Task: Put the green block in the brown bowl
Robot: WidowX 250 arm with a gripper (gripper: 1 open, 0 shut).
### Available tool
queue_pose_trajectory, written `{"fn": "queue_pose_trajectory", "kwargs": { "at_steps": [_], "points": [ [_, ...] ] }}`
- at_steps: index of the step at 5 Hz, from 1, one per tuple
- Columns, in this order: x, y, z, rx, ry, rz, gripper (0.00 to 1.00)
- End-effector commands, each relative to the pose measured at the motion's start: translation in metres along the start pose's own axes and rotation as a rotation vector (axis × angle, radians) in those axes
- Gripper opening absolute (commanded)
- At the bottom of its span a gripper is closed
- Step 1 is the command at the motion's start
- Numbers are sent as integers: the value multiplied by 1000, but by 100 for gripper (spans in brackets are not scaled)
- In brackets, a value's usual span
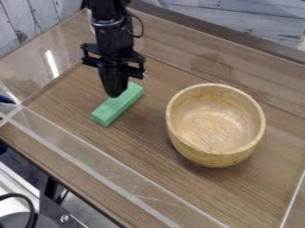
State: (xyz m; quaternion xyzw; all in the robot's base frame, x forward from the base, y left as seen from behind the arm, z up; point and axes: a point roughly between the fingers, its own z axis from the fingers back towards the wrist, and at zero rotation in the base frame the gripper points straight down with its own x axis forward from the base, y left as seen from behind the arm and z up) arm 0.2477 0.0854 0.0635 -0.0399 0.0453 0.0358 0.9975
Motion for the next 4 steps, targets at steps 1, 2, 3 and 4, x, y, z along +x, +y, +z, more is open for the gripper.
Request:
{"fn": "queue_pose_trajectory", "kwargs": {
  "at_steps": [1, 2, 3, 4],
  "points": [
    [15, 4, 22, 36, -81, -5, 0],
    [21, 8, 15, 47, -63, -9, 100],
    [27, 13, 8, 59, -45, -11, 100],
    [27, 13, 1, 63, -62, -7, 100]
  ]
}}
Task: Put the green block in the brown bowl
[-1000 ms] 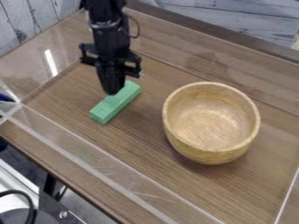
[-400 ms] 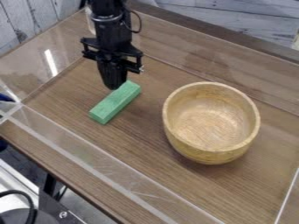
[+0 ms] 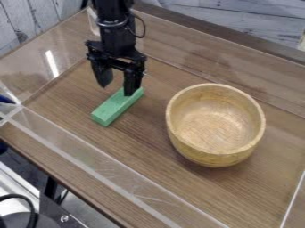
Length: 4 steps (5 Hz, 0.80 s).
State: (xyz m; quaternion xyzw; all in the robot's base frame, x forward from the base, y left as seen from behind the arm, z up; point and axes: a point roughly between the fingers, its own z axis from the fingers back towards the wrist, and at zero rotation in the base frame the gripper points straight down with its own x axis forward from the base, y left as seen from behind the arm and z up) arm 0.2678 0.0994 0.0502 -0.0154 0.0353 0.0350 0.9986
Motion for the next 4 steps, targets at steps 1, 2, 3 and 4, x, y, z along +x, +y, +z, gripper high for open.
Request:
{"fn": "queue_pose_trajectory", "kwargs": {
  "at_steps": [1, 2, 3, 4],
  "points": [
    [3, 2, -1, 24, -59, -1, 100],
    [10, 1, -8, 39, -13, -24, 100],
    [17, -2, -9, 54, 17, -48, 0],
    [20, -5, -1, 57, 4, -39, 0]
  ]
}}
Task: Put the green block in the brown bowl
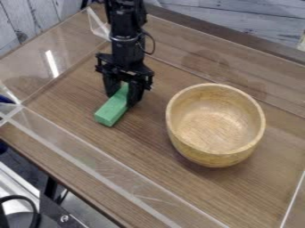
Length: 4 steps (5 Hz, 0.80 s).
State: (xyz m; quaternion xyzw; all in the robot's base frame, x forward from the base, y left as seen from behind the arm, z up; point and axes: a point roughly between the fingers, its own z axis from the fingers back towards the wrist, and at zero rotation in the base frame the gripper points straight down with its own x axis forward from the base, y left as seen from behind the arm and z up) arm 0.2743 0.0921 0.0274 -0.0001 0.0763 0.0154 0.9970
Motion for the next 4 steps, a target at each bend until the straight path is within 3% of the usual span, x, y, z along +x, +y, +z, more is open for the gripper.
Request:
{"fn": "queue_pose_trajectory", "kwargs": {
  "at_steps": [1, 3, 4],
  "points": [
    [13, -2, 34, 23, -92, 11, 0],
    [8, -10, 45, -49, -137, 2, 0],
    [15, -13, 53, -59, -160, -6, 0]
  ]
}}
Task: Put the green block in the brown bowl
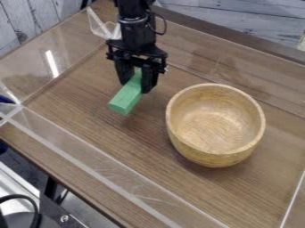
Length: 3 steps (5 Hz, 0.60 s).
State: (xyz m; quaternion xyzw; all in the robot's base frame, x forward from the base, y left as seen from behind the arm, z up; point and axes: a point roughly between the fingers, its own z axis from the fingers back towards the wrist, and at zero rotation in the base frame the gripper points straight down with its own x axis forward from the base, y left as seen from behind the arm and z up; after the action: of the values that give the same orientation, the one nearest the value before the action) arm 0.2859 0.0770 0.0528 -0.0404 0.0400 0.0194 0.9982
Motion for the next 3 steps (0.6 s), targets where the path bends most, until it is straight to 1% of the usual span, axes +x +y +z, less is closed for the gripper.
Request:
{"fn": "queue_pose_trajectory", "kwargs": {
  "at_steps": [1, 2, 3],
  "points": [
    [18, -12, 31, -36, -105, 1, 0],
    [27, -36, 34, -98, -116, -3, 0],
    [33, -74, 34, -102, -112, -46, 0]
  ]
}}
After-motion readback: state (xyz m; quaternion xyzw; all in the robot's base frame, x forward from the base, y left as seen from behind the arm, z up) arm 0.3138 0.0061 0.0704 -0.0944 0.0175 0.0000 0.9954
